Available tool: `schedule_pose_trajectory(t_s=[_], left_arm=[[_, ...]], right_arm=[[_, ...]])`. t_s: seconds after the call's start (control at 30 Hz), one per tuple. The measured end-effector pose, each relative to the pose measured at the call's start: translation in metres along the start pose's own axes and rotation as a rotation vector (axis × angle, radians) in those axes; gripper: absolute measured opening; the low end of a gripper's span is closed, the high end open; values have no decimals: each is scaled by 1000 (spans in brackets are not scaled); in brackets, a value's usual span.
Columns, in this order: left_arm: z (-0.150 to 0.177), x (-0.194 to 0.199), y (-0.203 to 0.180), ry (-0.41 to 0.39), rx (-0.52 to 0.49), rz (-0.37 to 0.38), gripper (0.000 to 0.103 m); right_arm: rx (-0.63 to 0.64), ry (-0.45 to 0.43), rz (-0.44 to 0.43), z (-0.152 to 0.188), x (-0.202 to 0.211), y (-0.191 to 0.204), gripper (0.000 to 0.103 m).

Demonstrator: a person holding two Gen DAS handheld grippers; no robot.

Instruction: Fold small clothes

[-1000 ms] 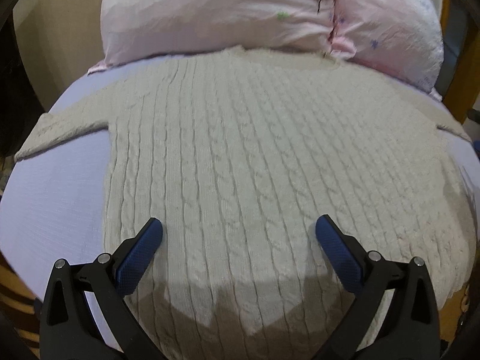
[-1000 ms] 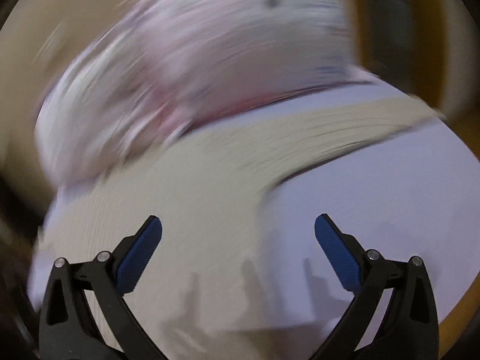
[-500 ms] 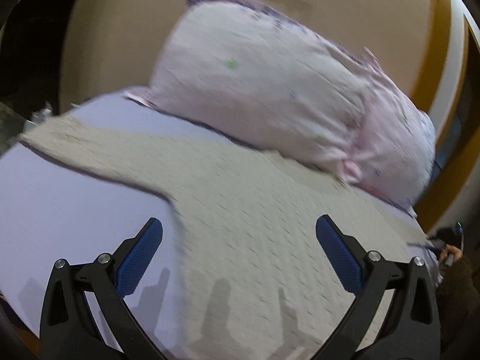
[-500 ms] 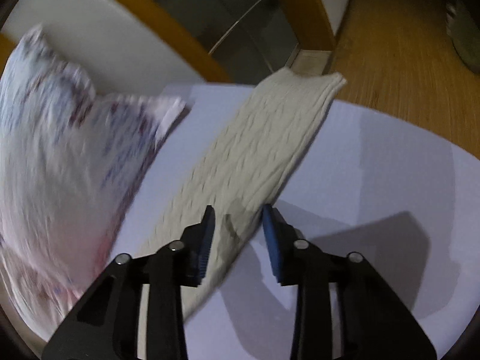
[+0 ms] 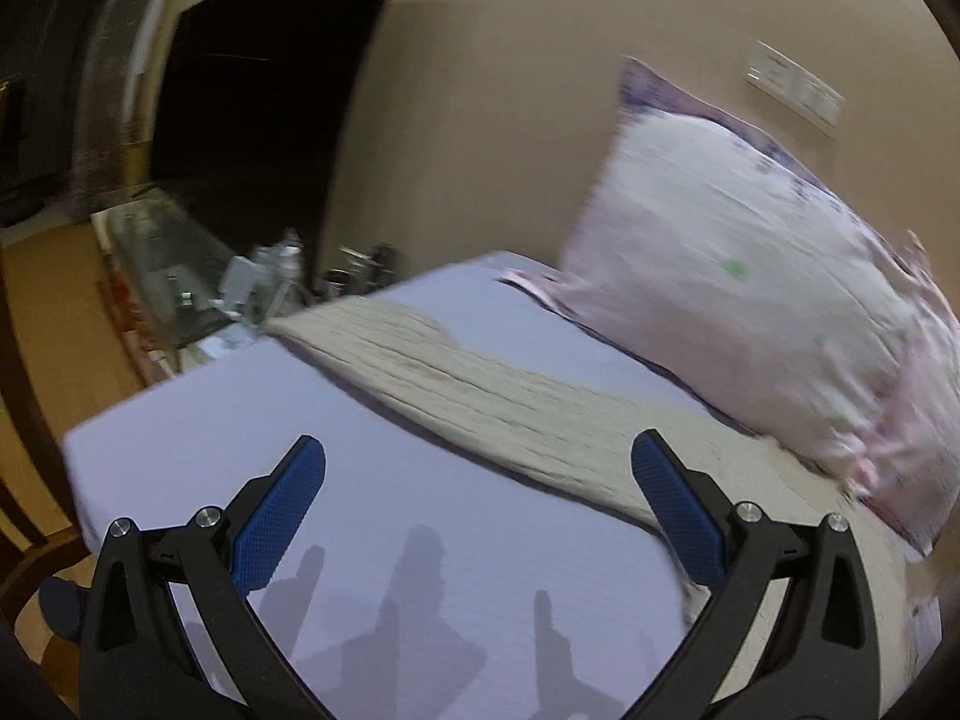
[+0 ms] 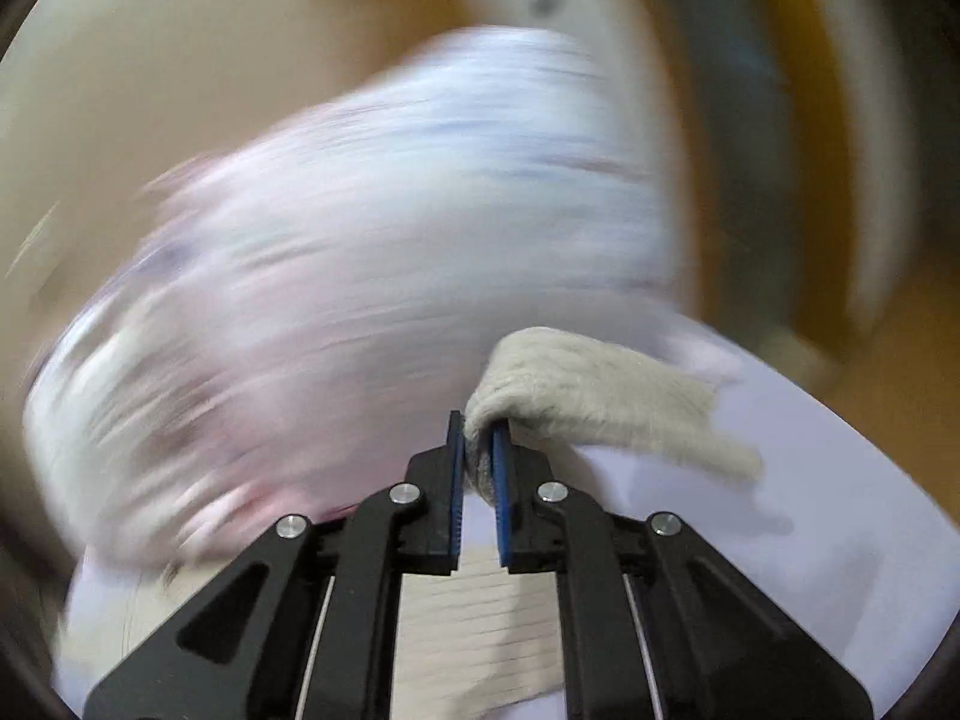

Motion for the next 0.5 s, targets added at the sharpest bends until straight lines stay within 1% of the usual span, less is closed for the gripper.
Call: schedule_pose_trajectory(t_s=[0.03,0.07,0.1,0.13,0.2,0.23,0.27,0.3,0.33,0.37,0.4,0.5], left_arm=[[-5,-3,5,-5,21,-1,102],[-8,-6,10,-5,43,3,102],[-12,-11,14,2,81,18,102],[-15,-14,17,8,110,38,102],[-19,-25,24,36,165,55,102],[-21,-30,27,51,180,64,102],[-23,-35,29,63,194,68,102],[-25,-41,35,76,215,61,102],[-27,-46,39,87,227,61,102],[-29,-52,43,99,242,58,102],[-31,-58,49,111,259,51,102],[-32,-83,65,176,347,44,94]], right_arm=[[78,10,-60,3,-3,44,8],[178,39,-139,14,-8,99,9],[268,90,-215,32,-12,149,9],[324,144,-276,51,-15,184,12],[429,316,-423,103,-29,254,15],[455,347,-442,116,-28,270,20],[464,341,-453,122,-23,280,25],[450,317,-452,120,-18,278,41],[425,291,-445,113,-13,271,60],[396,265,-433,105,-5,260,69],[361,247,-414,97,-2,245,70],[289,244,-351,86,0,201,72]])
Point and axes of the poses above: each gripper's, at about its wrist camera, not at the fingertips, and x roughly against the way its jaws point, y to its left, z to its underside, the point moved 8 cm from there along -x, roughly the way its jaws point, and after that the axes turned 7 degrees about x, right-handed, at the moved point
